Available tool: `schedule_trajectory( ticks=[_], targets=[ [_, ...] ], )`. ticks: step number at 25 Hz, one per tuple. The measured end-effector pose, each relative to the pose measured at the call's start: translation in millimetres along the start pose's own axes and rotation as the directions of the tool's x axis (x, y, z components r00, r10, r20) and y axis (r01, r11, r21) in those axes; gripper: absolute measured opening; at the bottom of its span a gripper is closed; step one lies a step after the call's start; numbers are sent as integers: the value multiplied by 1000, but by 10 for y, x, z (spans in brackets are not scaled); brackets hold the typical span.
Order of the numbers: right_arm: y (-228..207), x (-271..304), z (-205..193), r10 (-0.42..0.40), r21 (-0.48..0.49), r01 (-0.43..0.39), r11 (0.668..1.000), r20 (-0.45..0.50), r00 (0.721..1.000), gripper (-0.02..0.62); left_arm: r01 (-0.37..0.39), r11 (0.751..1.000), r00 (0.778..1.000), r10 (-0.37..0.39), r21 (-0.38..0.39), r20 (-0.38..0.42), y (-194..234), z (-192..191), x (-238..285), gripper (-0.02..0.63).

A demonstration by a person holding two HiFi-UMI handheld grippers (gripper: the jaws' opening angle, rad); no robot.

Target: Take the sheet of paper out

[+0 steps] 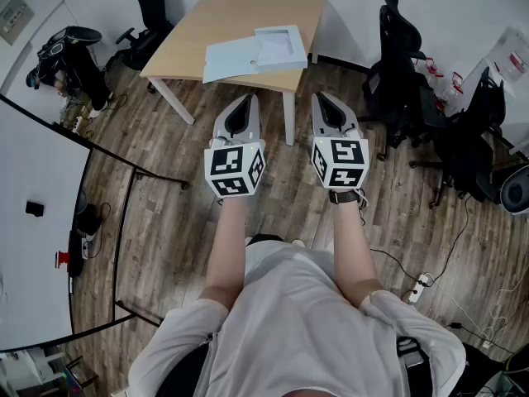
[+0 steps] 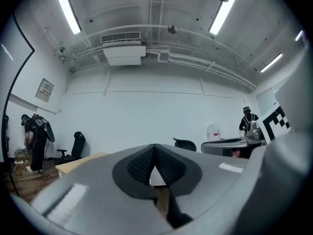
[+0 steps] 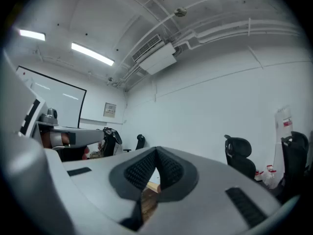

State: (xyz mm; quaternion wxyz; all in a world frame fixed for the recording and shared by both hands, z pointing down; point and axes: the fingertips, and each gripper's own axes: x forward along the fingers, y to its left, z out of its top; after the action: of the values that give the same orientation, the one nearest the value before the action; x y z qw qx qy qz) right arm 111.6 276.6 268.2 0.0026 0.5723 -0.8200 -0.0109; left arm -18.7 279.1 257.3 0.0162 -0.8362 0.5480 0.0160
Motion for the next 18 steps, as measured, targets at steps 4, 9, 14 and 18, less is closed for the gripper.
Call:
schedule_trajectory(
  ticks=[4,9,14,18],
  targets=[
    [-147,51,-73,-19,8,19,1000,0,1000,12,23,1000,1000,-23,7,-18,-14,-78,166,8],
    [-255,230,-109,-16,26,16,1000,5,1000,12,25,1000,999,-26,-12,-25,80,-157,361,8],
    [-369,615,-193,-4,67,3,998,25,1000,12,40,998,998,-42,-50,-37,219,-349,835,8],
    [-404,1107,-101,13,77,-19,997,76,997,12,75,997,997,-75,0,-30,418,-356,1345,8]
  ],
)
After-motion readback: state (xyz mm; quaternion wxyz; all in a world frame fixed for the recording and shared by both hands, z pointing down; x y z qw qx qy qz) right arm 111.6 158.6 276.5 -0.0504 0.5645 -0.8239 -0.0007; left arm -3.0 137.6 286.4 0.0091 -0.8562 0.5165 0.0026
